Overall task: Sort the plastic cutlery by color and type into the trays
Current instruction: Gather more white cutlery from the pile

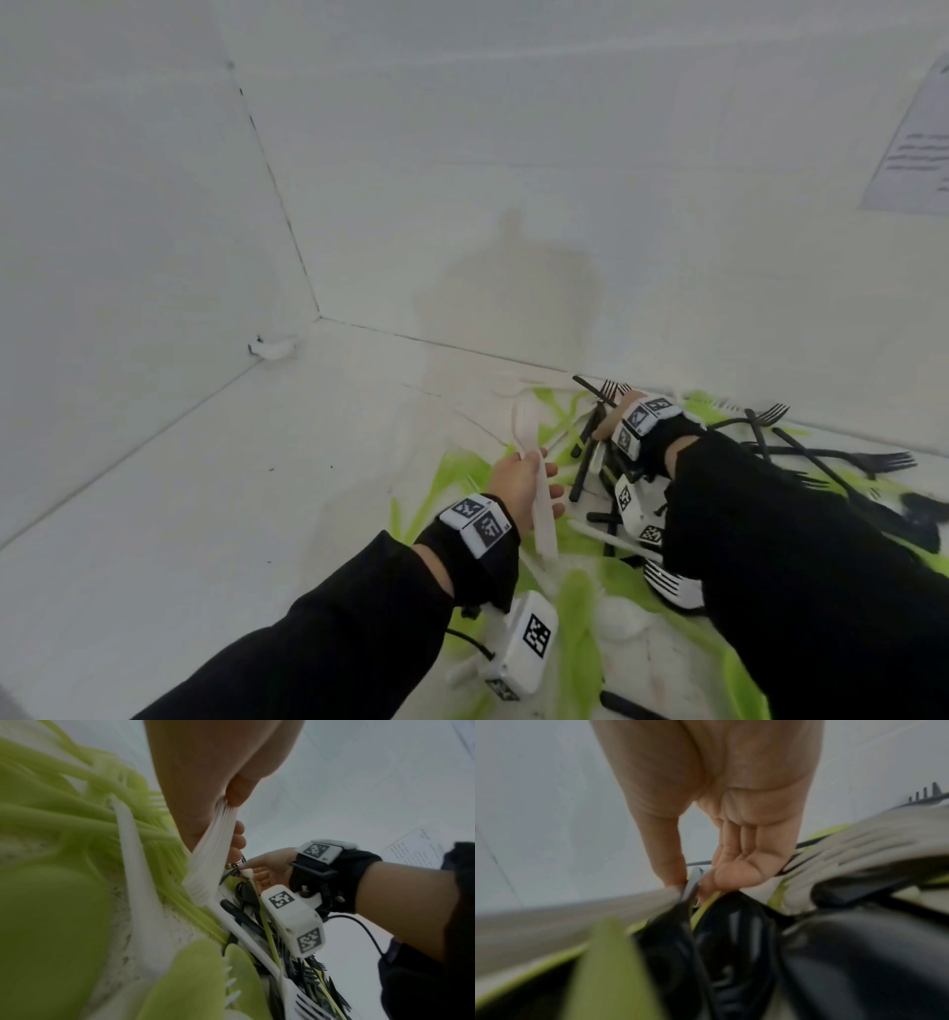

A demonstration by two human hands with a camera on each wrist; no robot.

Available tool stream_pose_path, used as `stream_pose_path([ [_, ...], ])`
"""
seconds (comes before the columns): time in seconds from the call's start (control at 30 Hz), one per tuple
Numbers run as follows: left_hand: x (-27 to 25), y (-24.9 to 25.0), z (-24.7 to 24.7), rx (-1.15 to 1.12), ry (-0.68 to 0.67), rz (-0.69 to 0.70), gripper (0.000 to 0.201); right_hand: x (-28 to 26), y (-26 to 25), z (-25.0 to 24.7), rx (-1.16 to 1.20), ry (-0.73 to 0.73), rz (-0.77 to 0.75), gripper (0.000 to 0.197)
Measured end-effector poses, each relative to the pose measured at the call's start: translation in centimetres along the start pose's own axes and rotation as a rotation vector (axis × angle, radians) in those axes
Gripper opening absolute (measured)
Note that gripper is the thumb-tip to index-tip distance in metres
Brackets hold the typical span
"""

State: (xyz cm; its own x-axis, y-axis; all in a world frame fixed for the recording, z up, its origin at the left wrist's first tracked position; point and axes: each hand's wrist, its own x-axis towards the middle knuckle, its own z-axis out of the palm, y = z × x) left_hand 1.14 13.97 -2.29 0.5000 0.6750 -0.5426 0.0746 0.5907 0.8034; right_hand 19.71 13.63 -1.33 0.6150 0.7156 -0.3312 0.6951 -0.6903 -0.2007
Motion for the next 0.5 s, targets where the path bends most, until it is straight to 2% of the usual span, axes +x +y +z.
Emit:
stream_pose_path([
  [0.1,0.1,-0.2,-0.3,-0.011,0.012,0.001,0.017,-1.0,0.8,-0.6,0.031,0.018,0.058,0.023],
  [0.23,0.1,-0.4,-0.4,-0.025,0.006,0.004,0.017,-1.7,1.4,-1.5,0.034,-0.059,0.076,0.012],
  [0.37,0.2,-0.9,-0.3,-0.018,-0.001,-0.003,0.021,1.7,3.2,-1.2,0.101,-0.080,0.126,0.031],
  [0.5,0.0,-1.5,-0.2,-0.009,-0.008,-0.008,0.016,3.7,5.2,0.0,0.023,-0.098,0.145,0.036],
])
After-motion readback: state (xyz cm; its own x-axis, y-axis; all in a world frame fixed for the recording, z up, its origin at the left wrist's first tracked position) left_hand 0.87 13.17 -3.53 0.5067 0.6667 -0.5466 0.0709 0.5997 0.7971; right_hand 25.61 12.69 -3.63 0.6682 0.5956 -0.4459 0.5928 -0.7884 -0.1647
